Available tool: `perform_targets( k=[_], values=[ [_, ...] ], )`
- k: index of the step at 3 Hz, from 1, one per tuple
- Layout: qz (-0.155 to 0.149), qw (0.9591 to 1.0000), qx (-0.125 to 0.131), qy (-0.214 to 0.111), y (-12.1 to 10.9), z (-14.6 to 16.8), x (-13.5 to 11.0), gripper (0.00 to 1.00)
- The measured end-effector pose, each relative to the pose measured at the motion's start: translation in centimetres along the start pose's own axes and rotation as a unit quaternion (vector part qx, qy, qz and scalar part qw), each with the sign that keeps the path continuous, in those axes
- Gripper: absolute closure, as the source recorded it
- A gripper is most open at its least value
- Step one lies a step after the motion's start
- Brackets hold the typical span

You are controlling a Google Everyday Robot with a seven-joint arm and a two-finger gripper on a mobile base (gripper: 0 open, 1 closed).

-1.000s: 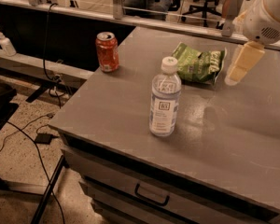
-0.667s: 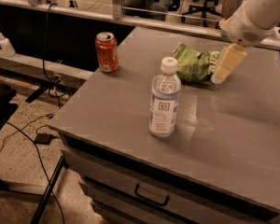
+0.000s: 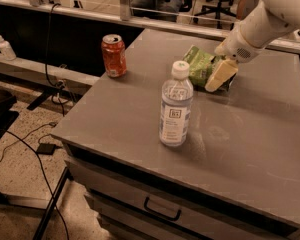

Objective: Pick green jalapeno chip bag

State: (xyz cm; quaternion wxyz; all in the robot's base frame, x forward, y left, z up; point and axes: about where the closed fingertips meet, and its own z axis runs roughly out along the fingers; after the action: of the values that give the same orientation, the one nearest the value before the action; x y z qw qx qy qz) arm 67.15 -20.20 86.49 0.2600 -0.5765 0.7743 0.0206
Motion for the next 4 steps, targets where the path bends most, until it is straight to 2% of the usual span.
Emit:
perform_targets(
  k=[1,2,3,4],
  values=[
    [0.006,0.9995,-0.021,-0.025,0.3,1.2,-1.1,0.46],
    [-0.004,0.999,-0.025,-0.037,0.4,0.1,-2.4,0.7],
    [0.003,0.9971,-0.009,-0.076,-0.2,-3.6,-3.1,0.93],
    [0.021,0.9906,0.025,-0.133,-0.5,-9.5,-3.2,1.0]
  ],
)
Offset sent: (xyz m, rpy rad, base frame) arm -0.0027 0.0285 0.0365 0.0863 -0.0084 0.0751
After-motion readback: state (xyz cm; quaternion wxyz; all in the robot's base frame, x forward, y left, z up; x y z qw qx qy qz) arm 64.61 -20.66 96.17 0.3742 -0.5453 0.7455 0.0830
